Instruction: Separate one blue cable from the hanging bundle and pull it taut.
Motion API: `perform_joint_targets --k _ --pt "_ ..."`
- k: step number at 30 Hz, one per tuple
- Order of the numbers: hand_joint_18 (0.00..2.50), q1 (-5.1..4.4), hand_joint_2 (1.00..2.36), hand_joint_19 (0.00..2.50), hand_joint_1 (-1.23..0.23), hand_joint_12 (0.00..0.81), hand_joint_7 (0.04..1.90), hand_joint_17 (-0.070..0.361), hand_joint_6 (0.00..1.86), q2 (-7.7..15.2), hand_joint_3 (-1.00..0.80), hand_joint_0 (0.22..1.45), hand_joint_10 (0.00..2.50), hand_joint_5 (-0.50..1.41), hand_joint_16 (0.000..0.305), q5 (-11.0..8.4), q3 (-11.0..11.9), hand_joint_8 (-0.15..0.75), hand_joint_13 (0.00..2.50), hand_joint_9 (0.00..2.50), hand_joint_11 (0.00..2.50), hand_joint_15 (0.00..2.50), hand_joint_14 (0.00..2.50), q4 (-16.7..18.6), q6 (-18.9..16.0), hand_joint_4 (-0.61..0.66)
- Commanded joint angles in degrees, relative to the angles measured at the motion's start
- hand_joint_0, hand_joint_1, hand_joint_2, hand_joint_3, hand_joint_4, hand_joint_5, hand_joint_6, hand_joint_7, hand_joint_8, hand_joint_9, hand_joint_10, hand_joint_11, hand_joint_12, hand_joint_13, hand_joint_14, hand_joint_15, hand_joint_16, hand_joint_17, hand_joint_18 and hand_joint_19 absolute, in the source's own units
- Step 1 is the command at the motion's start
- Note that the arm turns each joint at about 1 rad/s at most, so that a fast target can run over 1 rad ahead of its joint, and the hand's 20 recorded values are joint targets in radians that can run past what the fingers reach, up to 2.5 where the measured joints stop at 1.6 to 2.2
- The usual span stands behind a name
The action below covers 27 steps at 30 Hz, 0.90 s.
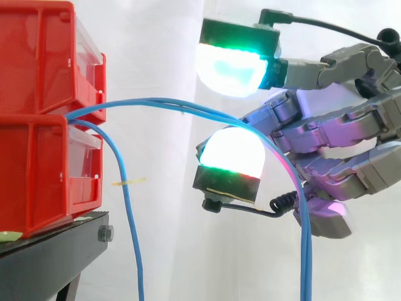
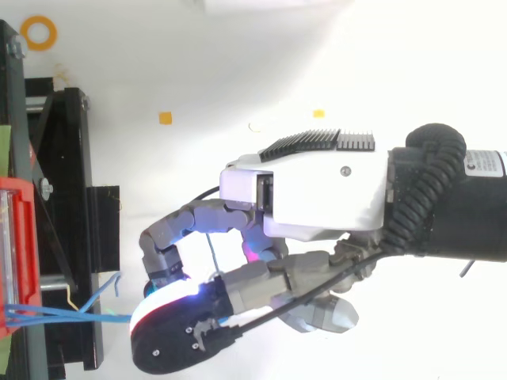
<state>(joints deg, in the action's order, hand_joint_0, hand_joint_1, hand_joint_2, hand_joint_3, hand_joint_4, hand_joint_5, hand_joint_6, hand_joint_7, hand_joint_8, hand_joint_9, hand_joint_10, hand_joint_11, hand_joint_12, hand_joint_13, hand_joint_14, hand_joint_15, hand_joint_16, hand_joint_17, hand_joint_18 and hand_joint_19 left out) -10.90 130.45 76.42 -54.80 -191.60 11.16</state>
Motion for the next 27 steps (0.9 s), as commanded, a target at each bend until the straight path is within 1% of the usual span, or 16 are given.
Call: perform_joint_targets --k 1,2,4,7,11,15,17,19,21,24,25,26,27 --pt "1.05 0.0 1.0 0.89 -0.46 0.303 1.32 0.095 0.5 -0.02 -0.5 0.67 0.04 0.15 0.042 0.05 -0.05 0.101 1.67 2.38 0.93 1.02 0.03 0.0 0.0 0.1" --pt "1.05 0.0 1.0 0.89 -0.5 0.306 1.33 0.095 0.5 -0.02 -0.5 0.69 0.04 0.15 0.042 0.05 -0.05 0.099 1.68 2.39 0.94 1.01 0.03 0.0 -0.08 0.1" --pt "1.06 0.0 1.01 0.89 -0.58 0.308 1.33 0.094 0.5 0.07 -0.41 0.71 0.04 0.15 0.042 0.05 -0.05 0.095 1.68 2.39 0.95 1.02 0.03 0.0 -0.08 0.1" --pt "1.06 0.0 1.01 0.9 -0.63 0.309 1.32 0.095 0.5 -0.02 -0.33 0.73 0.04 0.15 0.042 -0.04 -0.05 0.094 1.68 2.39 0.96 1.02 0.03 0.0 0.0 0.09" --pt "1.06 0.09 1.02 0.91 -0.66 0.313 1.33 0.094 0.5 -0.02 -0.28 0.75 0.04 0.16 0.042 -0.13 -0.05 0.105 1.68 2.39 0.94 1.03 0.03 0.0 0.0 0.09" --pt "1.06 0.0 1.02 0.91 -0.68 0.318 1.33 0.095 0.5 -0.02 -0.24 0.74 0.04 0.16 0.042 -0.22 0.04 0.119 1.67 2.38 0.97 1.03 0.02 0.0 0.0 0.06" --pt "1.06 0.0 1.02 0.89 -0.73 0.318 1.32 0.096 0.5 -0.02 -0.22 0.73 0.04 0.16 0.043 -0.22 -0.05 0.135 1.67 2.38 0.97 1.02 0.02 0.0 0.0 0.04" --pt "1.06 0.0 1.02 0.88 -0.82 0.313 1.32 0.096 0.5 -0.02 -0.24 0.72 0.04 0.16 0.043 -0.22 0.04 0.134 1.66 2.38 0.97 1.02 0.02 0.0 0.0 0.03" --pt "1.06 0.09 1.01 0.87 -0.88 0.315 1.32 0.096 0.5 -0.02 -0.28 0.71 0.04 0.15 0.043 -0.22 0.04 0.139 1.66 2.37 0.98 1.02 0.02 0.0 0.0 0.04" --pt "1.06 0.0 1.0 0.88 -0.92 0.311 1.31 0.096 0.5 -0.02 -0.43 0.71 0.04 0.15 0.043 -0.22 -0.05 0.13 1.66 2.38 0.97 1.02 0.03 0.0 0.0 0.05" --pt "1.06 0.0 1.0 0.88 -0.89 0.311 1.31 0.095 0.5 0.07 -0.5 0.66 0.04 0.15 0.042 -0.22 -0.05 0.125 1.66 2.38 0.96 1.02 0.03 0.0 0.0 0.06" --pt "1.06 0.0 1.0 0.88 -0.86 0.309 1.31 0.095 0.5 -0.02 -0.5 0.65 0.04 0.15 0.042 -0.22 -0.05 0.125 1.66 2.38 0.97 1.02 0.02 0.0 0.0 0.06" --pt "1.07 0.0 1.0 0.87 -0.76 0.316 1.31 0.099 0.5 -0.02 -0.5 0.57 0.04 0.15 0.044 -0.22 -0.05 0.128 1.67 2.39 0.97 1.03 0.02 0.0 0.0 0.07"
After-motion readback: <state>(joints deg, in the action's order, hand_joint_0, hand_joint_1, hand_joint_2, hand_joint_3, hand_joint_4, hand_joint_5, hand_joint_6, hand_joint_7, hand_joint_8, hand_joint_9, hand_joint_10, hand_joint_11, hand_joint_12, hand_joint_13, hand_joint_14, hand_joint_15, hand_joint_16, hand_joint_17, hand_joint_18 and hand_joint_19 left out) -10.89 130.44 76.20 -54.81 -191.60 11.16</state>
